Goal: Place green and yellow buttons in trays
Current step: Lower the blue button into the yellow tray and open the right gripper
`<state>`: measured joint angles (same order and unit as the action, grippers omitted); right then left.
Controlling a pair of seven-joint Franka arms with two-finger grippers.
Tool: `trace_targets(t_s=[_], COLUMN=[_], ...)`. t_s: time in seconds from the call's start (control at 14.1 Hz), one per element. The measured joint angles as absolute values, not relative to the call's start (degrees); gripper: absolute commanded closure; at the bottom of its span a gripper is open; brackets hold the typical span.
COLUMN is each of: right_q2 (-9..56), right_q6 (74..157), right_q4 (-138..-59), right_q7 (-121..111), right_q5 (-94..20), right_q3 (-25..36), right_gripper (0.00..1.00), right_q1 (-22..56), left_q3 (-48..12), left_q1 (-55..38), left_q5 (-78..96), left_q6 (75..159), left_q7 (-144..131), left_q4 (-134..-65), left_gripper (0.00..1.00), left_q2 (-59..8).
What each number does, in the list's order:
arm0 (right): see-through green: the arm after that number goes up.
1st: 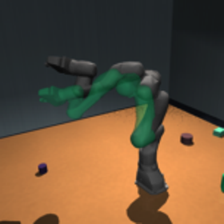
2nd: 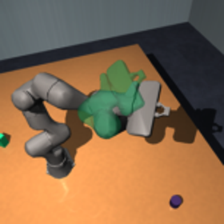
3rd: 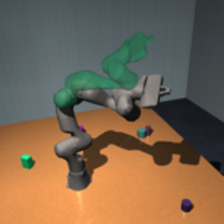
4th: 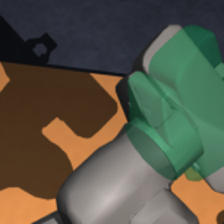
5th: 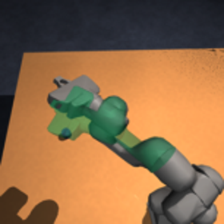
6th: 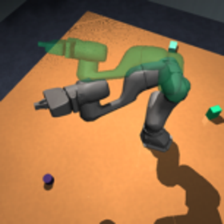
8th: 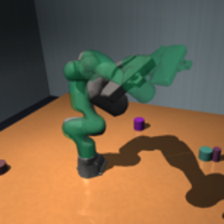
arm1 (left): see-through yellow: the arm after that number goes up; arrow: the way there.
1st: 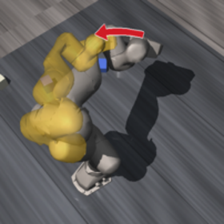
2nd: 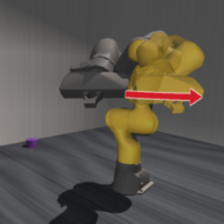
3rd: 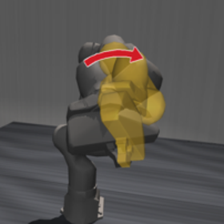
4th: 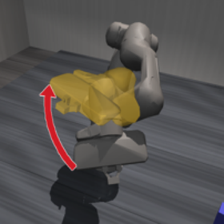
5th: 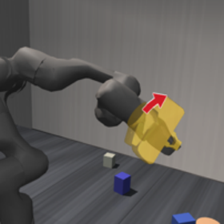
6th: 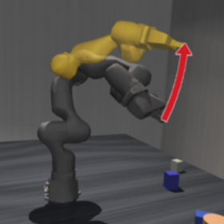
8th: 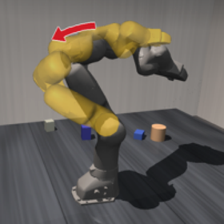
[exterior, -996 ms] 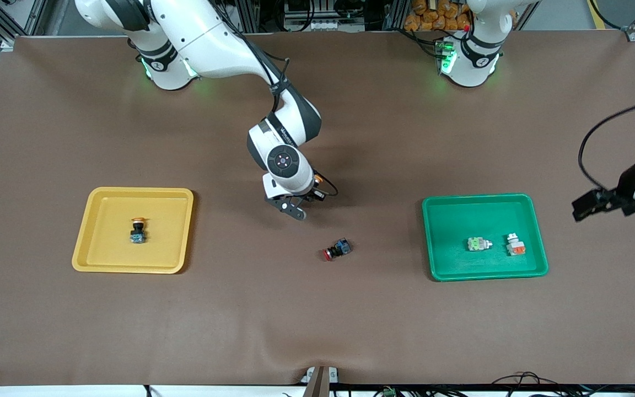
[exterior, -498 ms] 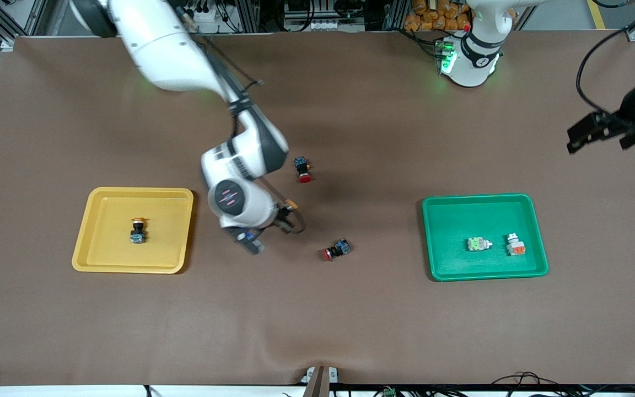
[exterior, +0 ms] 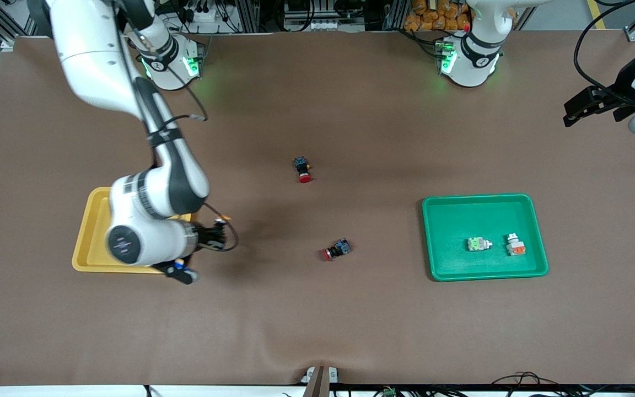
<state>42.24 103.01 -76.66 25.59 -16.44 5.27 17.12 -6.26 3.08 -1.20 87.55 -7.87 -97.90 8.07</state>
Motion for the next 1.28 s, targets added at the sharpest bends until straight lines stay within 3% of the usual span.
trace_targets(t_s=[0.5, 0.57, 0.64, 0.78, 0.85, 1.28], right_q2=[42.6, 42.7, 42.8, 43.0, 43.0, 42.8], right_q6=[103.9, 105.3, 106.9, 109.5, 110.2, 110.6], right_q4=[-80.5, -81.7, -83.0, -85.3, -86.0, -85.9], right_q7=[6.2, 2.8, -0.5, -3.8, -4.0, -4.1], right_q5=[-12.0, -11.9, -11.9, -12.0, -12.0, -12.0], right_q3=[5.6, 5.6, 5.6, 5.6, 5.4, 4.3], right_gripper=[1.00, 0.94, 0.76, 0.29, 0.00, 0.00], right_q1=[8.9, 7.5, 6.1, 4.7, 4.8, 5.1], left_q3=[-7.5, -7.5, -7.4, -7.1, -7.1, -7.0], left_q1=[3.0, 3.0, 3.1, 3.3, 3.6, 5.4], left_q5=[-1.1, -1.1, -1.1, -1.1, -1.1, -1.1], left_q6=[87.5, 87.5, 87.3, 87.0, 86.8, 86.5], left_q7=[-7.9, -7.9, -7.9, -7.9, -7.9, -7.9], left_q4=[-97.9, -97.9, -97.9, -97.9, -98.0, -98.4], left_gripper=[0.00, 0.00, 0.00, 0.00, 0.00, 0.00], left_q2=[8.3, 8.4, 8.5, 8.5, 8.5, 8.5])
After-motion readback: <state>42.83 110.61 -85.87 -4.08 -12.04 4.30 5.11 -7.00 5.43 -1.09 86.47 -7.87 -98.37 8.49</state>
